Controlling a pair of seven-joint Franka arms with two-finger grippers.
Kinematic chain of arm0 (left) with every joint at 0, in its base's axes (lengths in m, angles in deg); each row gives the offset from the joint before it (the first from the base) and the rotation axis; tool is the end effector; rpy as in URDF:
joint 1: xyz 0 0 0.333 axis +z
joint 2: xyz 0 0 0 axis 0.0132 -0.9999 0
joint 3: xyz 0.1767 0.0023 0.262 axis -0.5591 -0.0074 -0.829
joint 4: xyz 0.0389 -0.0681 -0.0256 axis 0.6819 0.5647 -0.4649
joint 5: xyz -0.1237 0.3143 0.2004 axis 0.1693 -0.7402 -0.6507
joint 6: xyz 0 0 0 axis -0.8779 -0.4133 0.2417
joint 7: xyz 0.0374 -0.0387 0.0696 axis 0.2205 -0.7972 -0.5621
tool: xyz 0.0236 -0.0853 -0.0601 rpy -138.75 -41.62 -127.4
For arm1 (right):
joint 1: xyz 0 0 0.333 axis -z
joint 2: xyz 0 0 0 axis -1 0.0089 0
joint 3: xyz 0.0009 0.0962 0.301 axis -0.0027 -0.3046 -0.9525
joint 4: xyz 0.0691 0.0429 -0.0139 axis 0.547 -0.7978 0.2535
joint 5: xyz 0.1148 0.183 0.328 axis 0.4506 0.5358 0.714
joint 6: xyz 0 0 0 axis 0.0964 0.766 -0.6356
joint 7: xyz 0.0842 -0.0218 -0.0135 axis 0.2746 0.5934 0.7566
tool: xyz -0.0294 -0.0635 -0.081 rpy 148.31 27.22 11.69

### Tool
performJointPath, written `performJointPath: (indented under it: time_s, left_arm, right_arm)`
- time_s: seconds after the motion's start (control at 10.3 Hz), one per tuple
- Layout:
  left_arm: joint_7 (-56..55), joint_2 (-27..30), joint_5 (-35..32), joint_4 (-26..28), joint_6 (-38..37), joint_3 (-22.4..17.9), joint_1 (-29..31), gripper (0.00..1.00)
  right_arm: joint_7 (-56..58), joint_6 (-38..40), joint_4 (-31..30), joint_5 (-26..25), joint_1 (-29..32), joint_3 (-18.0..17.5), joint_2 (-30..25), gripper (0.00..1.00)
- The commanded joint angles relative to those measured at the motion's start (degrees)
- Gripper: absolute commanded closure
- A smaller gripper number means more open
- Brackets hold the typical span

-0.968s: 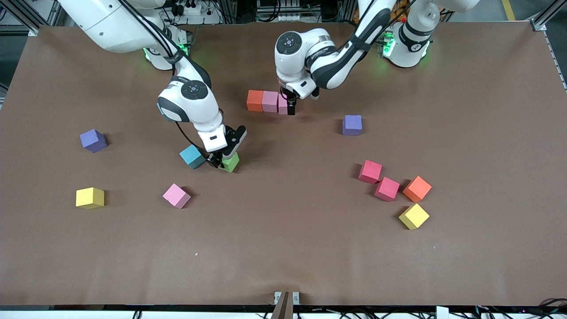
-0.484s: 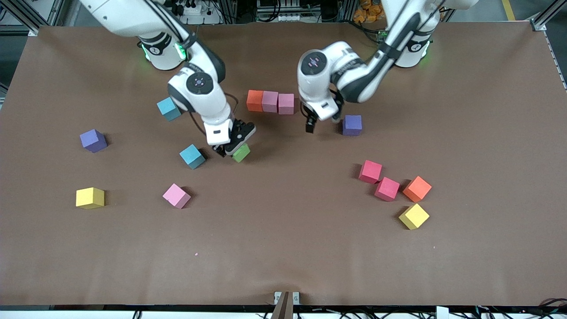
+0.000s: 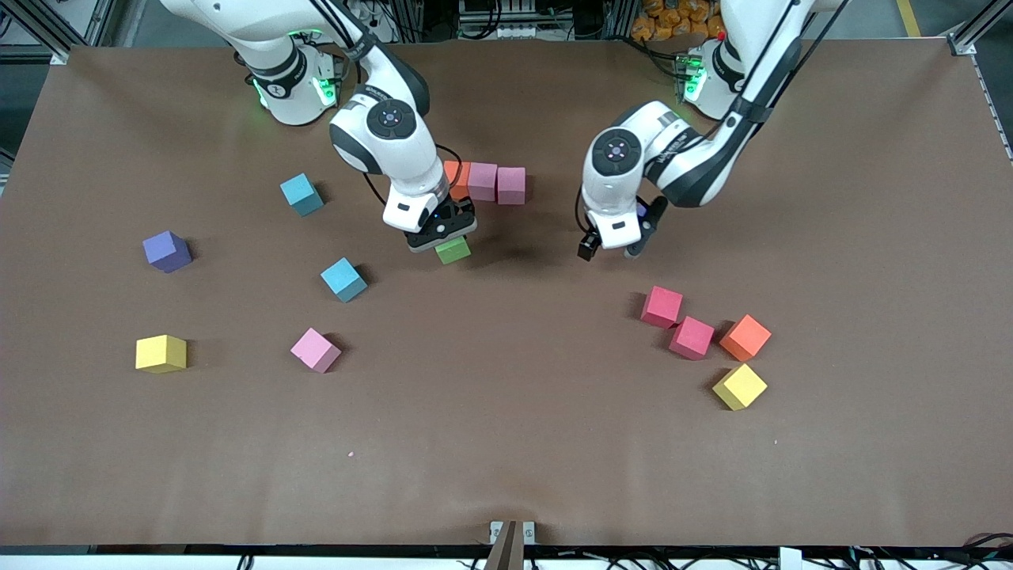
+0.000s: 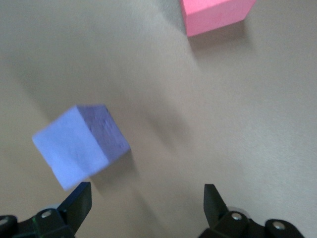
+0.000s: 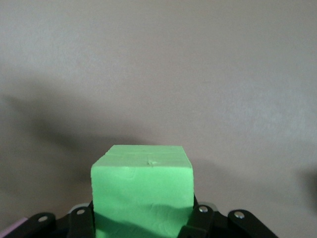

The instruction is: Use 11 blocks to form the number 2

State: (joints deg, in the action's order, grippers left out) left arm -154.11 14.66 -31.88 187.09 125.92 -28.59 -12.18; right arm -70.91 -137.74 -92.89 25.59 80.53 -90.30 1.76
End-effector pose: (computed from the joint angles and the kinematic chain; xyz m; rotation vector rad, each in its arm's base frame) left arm 0.4287 -0.3437 0.2451 -2.7002 -1.3435 0.0754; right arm 0.4163 0.3910 0.2693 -3.0123 -0.4148 -0.1648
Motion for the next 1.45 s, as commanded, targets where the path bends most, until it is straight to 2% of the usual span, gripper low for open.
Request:
performJointPath:
  time_s: [0.0, 0.1, 0.19, 0.29, 0.48, 0.68, 0.87, 0.97, 1.36]
  left_arm:
    - [13.7, 2.5, -0.8, 3.8, -0.2, 3.9, 5.9, 0.00]
    - [20.2, 2.7, -0.8, 4.5, -0.1, 7.9, 10.8, 0.00]
    - [27.3, 2.6, -0.8, 5.6, 0.2, 12.9, 16.8, 0.00]
    - [33.7, 2.5, -0.8, 6.7, 0.9, 17.1, 22.3, 0.00]
    - [44.2, 2.3, -0.8, 10.2, 4.6, 23.4, 30.8, 0.00]
    - [47.6, 1.9, -0.9, 13.0, 9.1, 24.3, 32.1, 0.00]
    - [47.8, 1.7, -1.2, 15.6, 12.5, 24.4, 31.7, 0.00]
    - [47.9, 1.6, -1.2, 16.3, 12.7, 24.4, 31.5, 0.00]
    - [50.4, 1.0, -1.5, 17.4, 12.6, 24.4, 31.5, 0.00]
  right_arm:
    - [-13.7, 0.7, 5.9, 1.1, -4.9, 0.7, 3.9, 0.53]
    - [-19.6, 2.0, 8.5, 0.6, -8.8, 2.9, 5.3, 0.53]
    - [-22.0, 5.3, 11.1, 0.7, -14.4, 7.1, 6.0, 0.53]
    - [-23.7, 7.1, 12.5, 1.0, -18.1, 9.6, 6.5, 0.53]
    - [-27.9, 7.1, 13.8, 0.6, -19.3, 9.8, 8.2, 0.53]
    - [-30.8, 7.2, 15.1, 0.6, -22.2, 10.8, 9.9, 0.53]
    - [-33.3, 7.1, 16.0, 1.1, -32.5, 20.0, 10.7, 0.53]
    - [-33.8, 7.1, 16.0, 1.3, -35.9, 23.5, 10.8, 0.53]
    - [-34.3, 8.1, 15.8, 1.2, -36.3, 23.3, 12.1, 0.53]
